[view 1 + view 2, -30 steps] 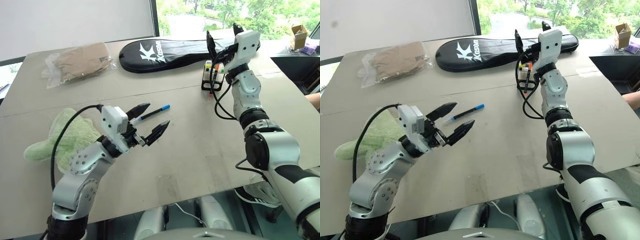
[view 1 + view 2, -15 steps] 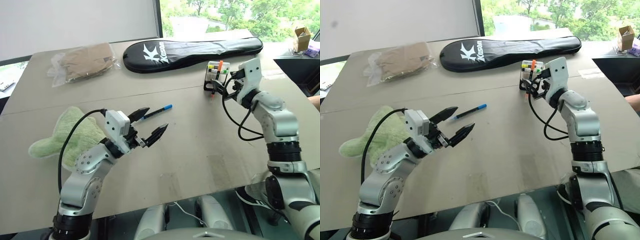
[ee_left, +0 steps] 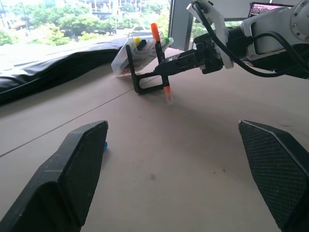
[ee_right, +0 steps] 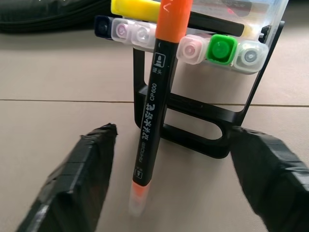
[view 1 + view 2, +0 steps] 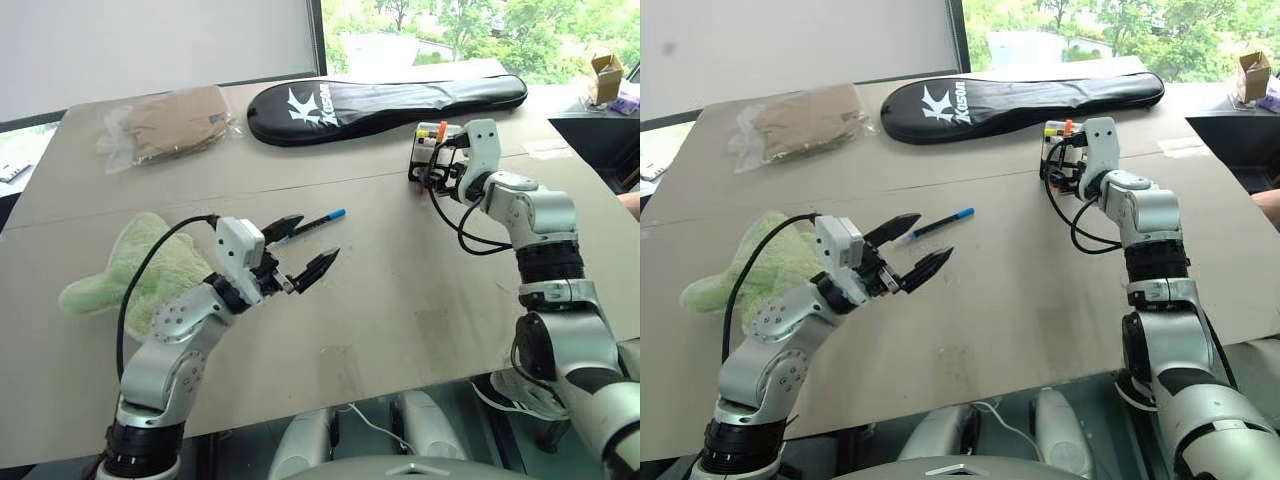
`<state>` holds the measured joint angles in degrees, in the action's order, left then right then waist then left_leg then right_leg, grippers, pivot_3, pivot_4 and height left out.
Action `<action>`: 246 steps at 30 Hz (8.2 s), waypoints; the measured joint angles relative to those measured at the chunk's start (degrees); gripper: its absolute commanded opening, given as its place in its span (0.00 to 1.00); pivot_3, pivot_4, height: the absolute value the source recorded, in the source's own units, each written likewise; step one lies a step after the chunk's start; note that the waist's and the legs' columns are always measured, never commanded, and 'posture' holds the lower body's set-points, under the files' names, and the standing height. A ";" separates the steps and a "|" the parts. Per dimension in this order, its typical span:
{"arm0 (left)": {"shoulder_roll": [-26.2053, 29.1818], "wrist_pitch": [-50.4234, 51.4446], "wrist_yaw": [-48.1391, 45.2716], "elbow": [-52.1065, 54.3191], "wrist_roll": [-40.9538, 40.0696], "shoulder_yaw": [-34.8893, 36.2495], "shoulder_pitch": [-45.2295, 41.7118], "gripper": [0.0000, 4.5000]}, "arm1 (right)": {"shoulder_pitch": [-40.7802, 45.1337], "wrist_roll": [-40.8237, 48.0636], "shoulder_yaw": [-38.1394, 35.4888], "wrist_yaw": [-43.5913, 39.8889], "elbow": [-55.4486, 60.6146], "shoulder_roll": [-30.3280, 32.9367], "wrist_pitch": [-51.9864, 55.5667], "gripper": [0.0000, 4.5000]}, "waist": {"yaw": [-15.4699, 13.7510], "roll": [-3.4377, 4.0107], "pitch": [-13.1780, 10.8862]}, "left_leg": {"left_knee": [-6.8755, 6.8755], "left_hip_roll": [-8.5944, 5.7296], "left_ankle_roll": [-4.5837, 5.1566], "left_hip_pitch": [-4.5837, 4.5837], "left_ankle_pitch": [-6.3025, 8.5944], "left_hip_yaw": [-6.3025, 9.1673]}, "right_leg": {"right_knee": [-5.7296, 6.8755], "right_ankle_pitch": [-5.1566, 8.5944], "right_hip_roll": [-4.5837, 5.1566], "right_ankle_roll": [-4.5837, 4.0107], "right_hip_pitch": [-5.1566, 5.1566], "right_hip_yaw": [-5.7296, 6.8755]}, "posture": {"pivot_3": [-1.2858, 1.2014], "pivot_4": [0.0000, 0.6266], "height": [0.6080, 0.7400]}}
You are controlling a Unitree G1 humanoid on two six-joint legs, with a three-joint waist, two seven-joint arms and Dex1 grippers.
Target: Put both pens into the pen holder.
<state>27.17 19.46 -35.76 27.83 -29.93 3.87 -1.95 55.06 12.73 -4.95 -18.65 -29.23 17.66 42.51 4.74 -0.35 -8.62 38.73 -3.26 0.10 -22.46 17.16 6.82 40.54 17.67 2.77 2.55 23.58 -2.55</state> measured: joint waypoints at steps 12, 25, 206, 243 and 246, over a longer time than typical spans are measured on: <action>0.06 1.69 2.56 3.16 -0.09 0.09 -0.17 1.00 | 1.22 1.59 0.64 -5.69 1.63 1.32 1.85 0.01 | 0.05 0.00 0.00 | 0.00 0.01 0.00 -0.03 0.00 0.04 | 0.01 0.00 0.00 0.00 0.00 0.02 | 0.52 0.24 1.00; -0.52 0.76 1.52 2.21 0.26 -0.37 0.14 1.00 | -8.43 6.77 19.72 -36.27 32.95 32.02 15.32 0.54 | -1.40 -0.01 0.00 | -0.03 0.04 0.03 -0.18 0.02 0.15 | -0.31 0.00 0.02 0.00 -0.01 0.05 | 0.52 0.24 1.00; 0.25 23.65 4.32 -1.46 -17.54 1.47 -16.95 0.63 | -11.58 41.08 -0.03 -0.48 46.62 15.77 16.71 0.00 | -3.77 -0.34 0.08 | -0.30 -0.02 0.24 0.47 0.14 0.30 | -0.86 0.02 0.10 0.05 -0.83 0.22 | 0.52 0.24 1.00; -3.02 14.90 5.08 -2.43 -5.57 -3.84 -21.01 0.63 | -4.89 -8.12 2.06 5.43 -0.06 -0.73 -53.09 0.11 | -1.93 -0.33 0.07 | -0.38 0.01 0.17 0.49 0.09 0.05 | -0.69 0.01 0.02 0.05 -0.59 0.09 | 0.52 0.24 1.00; -3.02 14.90 5.17 -2.06 -5.52 -3.84 -20.42 0.63 | -5.50 -9.78 2.33 5.46 -1.20 -0.73 -55.19 0.42 | -1.61 -0.32 0.07 | -0.37 0.01 0.16 0.49 0.09 0.04 | -0.69 0.01 0.02 0.05 -0.59 0.09 | 0.52 0.24 1.00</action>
<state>24.15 34.36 -30.59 25.78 -35.45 0.03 -22.37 49.56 2.95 -2.62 -13.18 -30.43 16.92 -12.67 3.14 -0.68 -8.55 38.36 -3.25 0.27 -21.98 17.25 6.86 39.84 17.68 2.79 2.60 22.99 -2.46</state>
